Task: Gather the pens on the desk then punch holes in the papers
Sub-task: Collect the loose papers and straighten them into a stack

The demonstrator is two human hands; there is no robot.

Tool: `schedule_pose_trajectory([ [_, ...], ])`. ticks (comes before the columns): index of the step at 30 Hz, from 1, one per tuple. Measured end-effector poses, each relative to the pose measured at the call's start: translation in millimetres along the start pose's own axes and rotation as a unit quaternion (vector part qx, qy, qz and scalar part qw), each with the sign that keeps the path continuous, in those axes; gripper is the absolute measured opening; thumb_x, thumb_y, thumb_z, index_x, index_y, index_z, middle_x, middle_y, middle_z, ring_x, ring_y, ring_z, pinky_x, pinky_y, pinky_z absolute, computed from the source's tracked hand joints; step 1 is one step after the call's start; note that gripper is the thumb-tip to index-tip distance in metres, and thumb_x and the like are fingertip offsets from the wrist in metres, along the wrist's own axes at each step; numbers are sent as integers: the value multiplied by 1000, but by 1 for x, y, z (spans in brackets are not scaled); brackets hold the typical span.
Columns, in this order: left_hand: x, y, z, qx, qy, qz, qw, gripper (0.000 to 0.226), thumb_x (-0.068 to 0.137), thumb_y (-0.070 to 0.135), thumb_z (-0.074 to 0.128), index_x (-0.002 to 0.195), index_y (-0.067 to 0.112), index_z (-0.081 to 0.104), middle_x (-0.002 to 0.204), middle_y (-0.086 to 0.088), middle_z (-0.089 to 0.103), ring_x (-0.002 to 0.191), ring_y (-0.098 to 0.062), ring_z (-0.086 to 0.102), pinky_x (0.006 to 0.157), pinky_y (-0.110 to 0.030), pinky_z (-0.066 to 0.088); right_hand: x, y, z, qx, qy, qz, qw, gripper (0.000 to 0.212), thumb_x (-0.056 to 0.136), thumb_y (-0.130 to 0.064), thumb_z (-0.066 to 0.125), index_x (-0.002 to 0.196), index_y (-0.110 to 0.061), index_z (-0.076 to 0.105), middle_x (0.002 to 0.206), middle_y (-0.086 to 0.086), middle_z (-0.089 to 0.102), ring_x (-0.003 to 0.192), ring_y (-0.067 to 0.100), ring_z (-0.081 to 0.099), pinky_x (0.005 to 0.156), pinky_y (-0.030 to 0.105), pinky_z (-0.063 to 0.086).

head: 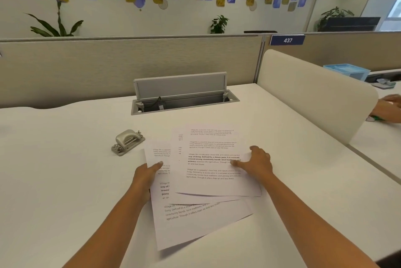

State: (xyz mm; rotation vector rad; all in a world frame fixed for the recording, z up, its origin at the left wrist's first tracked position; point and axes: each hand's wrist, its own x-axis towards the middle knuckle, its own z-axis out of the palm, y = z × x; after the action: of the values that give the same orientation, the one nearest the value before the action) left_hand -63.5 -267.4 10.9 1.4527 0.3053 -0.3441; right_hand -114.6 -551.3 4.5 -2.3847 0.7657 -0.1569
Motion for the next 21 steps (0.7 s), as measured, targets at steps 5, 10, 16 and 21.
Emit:
schedule_pose_trajectory([
  [5,5,2,3,15,-5,-8,1000,17,90,14,56,106,10,59,100,-15,65,75,-29,63,65,-36,52,-4,-16,14,-13,-55,-45,997,102,61,-54,78,141,-15,28,148,3,34,138,25,25,109,39,29],
  [10,8,0,5,39,-21,-4,999,23,90,10,55,113,8,58,106,-15,65,94,-35,64,83,-44,52,-16,-37,35,-4,-123,-102,987,103,61,-49,80,142,-17,26,150,2,30,139,23,23,112,37,26],
  [16,10,-1,-2,52,-15,37,998,26,87,-6,50,106,9,57,98,-15,65,76,-26,64,63,-32,52,-22,-49,48,30,-126,-120,984,91,66,-42,79,140,-15,31,146,3,35,137,22,25,110,34,28],
  [21,9,2,-7,37,-36,77,996,29,86,-4,54,109,14,57,100,-11,67,83,-29,66,74,-40,54,-14,-47,37,139,-121,-68,980,74,76,-31,74,136,-10,38,139,8,44,129,22,41,105,32,35],
])
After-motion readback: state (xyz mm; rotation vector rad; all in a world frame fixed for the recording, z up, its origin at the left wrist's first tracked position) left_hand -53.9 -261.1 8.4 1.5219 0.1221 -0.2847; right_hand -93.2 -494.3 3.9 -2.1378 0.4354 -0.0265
